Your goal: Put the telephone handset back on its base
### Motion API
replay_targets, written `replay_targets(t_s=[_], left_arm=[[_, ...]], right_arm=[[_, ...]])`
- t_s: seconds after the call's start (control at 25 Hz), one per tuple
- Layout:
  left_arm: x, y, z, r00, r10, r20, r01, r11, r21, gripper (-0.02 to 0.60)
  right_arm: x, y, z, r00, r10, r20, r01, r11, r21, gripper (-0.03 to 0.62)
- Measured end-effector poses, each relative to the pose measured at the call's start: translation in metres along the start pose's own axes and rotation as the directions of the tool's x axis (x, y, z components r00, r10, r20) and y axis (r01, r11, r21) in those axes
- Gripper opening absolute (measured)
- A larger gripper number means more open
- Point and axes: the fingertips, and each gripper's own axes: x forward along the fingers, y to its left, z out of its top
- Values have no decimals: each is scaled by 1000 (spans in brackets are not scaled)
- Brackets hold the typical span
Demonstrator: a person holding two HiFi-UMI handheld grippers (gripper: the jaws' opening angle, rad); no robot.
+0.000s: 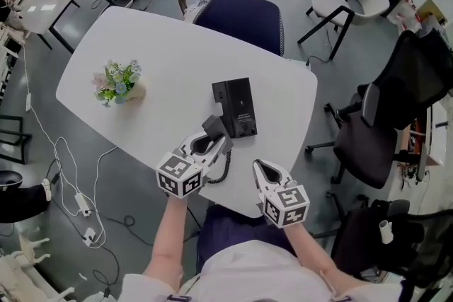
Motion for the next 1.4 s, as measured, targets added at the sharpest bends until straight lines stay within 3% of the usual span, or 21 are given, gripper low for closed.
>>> replay_targets(t_s=[0.32, 0.56, 0.76, 1.0, 1.28, 1.4], left_arm=[[19, 19, 11, 997, -66, -25, 65, 997, -49, 83], [30, 28, 10, 982, -169, -80, 163, 983, -79, 83], [36, 34, 9, 952, -270, -143, 255, 960, -115, 83], [49, 43, 10, 919, -348, -183, 314, 930, -190, 84], [61, 44, -1, 860, -467, -205, 402, 868, -293, 83], [66, 48, -6, 854, -476, -212, 397, 858, -326, 83]], right_arm=[[15, -13, 12, 999, 29, -19, -29, 999, -25, 35], [28, -16, 18, 998, 51, -29, -52, 998, -35, 35], [35, -16, 22, 997, 65, -41, -67, 997, -44, 35], [42, -23, 30, 997, 66, -50, -68, 997, -46, 35], [48, -31, 32, 996, 59, -60, -62, 997, -44, 35], [49, -33, 33, 996, 57, -62, -60, 997, -42, 35]])
